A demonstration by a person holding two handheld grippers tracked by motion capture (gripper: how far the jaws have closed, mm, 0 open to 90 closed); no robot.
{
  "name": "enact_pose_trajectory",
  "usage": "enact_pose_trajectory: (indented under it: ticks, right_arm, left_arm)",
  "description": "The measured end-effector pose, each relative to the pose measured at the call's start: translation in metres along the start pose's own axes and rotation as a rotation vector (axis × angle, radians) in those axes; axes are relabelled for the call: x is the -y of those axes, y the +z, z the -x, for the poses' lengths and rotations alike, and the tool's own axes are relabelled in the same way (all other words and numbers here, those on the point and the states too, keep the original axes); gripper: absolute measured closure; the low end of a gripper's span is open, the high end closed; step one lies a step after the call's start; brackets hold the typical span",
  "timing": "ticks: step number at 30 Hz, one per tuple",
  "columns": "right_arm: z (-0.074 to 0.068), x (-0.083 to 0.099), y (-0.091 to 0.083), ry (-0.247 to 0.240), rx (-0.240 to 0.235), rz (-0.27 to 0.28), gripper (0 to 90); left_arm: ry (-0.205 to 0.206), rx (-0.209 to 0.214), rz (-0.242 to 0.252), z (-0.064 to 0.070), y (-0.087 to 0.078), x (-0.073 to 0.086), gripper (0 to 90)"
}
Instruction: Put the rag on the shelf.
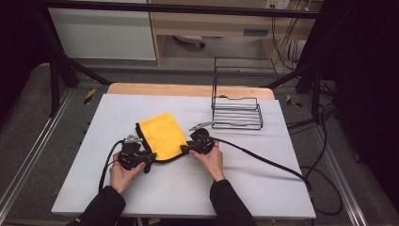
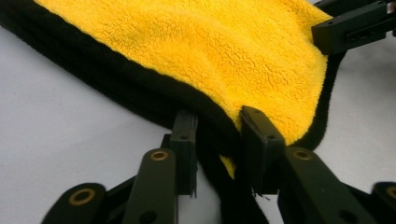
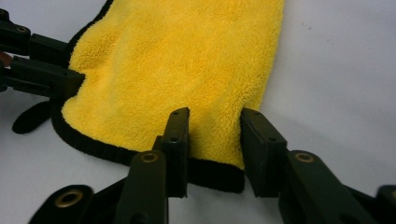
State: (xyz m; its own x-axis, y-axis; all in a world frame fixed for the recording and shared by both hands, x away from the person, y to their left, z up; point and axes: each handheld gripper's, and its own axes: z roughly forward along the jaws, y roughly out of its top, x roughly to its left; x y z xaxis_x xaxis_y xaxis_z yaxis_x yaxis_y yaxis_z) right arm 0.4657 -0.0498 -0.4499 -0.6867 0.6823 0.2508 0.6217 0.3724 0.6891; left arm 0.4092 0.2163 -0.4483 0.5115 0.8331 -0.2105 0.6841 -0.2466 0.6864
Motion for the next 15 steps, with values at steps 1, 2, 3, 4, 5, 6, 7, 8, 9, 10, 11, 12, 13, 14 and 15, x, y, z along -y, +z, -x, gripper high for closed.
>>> enact_pose_trajectory:
  ticks: [1, 2, 3, 4, 5, 6, 7, 8, 9, 10, 11, 12, 13, 14, 15]
  right_arm:
    - [0.000, 0.000, 0.000, 0.006, -0.004, -0.001, 67.4]
    - [-0.001, 0.000, 0.000, 0.010, -0.009, 0.000, 70.1]
    - [-0.001, 0.000, 0.000, 0.014, -0.012, -0.002, 72.3]
    - [-0.001, 0.000, 0.000, 0.019, -0.015, -0.002, 74.5]
    - [-0.001, 0.000, -0.001, 0.020, -0.017, -0.003, 76.3]
    - [-0.001, 0.000, -0.001, 0.020, -0.017, -0.003, 76.3]
    - [-0.002, -0.001, -0.002, 0.032, -0.014, -0.004, 79.7]
    - [-0.003, -0.001, -0.003, 0.035, -0.014, -0.001, 80.6]
    - [-0.004, -0.001, -0.004, 0.036, -0.010, 0.002, 81.1]
    - [-0.005, -0.001, -0.006, 0.037, -0.007, 0.008, 81.5]
    - [-0.007, -0.001, -0.008, 0.040, -0.004, 0.007, 81.7]
    - [-0.009, 0.000, -0.011, 0.044, -0.001, 0.006, 81.8]
    - [-0.011, -0.001, -0.014, 0.050, -0.001, 0.000, 82.0]
    - [-0.012, 0.000, -0.017, 0.055, 0.001, -0.003, 82.1]
    - [-0.015, 0.000, -0.021, 0.061, 0.002, -0.007, 82.1]
  left_arm:
    - [0.001, 0.003, -0.001, 0.000, 0.000, 0.000, 69.1]
    - [0.002, 0.004, -0.001, 0.000, 0.000, 0.000, 69.8]
    - [0.004, 0.005, -0.002, 0.000, 0.000, -0.001, 70.5]
    - [0.006, 0.005, -0.003, 0.001, 0.000, -0.001, 71.2]
    - [0.009, 0.007, -0.002, 0.001, 0.000, -0.001, 71.8]
    - [0.009, 0.007, -0.002, 0.001, 0.000, -0.001, 72.5]
    - [0.010, 0.010, 0.001, 0.001, 0.000, -0.001, 73.2]
    - [0.010, 0.013, 0.004, 0.001, -0.001, -0.001, 73.8]
    - [0.014, 0.014, 0.006, 0.001, -0.001, -0.001, 74.4]
    - [0.016, 0.018, 0.008, 0.001, -0.002, -0.001, 74.9]
    - [0.021, 0.022, 0.008, 0.001, -0.002, -0.001, 75.2]
    - [0.022, 0.030, 0.006, 0.001, -0.003, -0.002, 75.5]
    - [0.020, 0.040, 0.004, 0.001, -0.004, -0.002, 75.6]
    - [0.021, 0.049, 0.002, 0.002, -0.004, -0.002, 75.7]
    - [0.022, 0.061, -0.001, 0.003, -0.005, -0.002, 75.8]
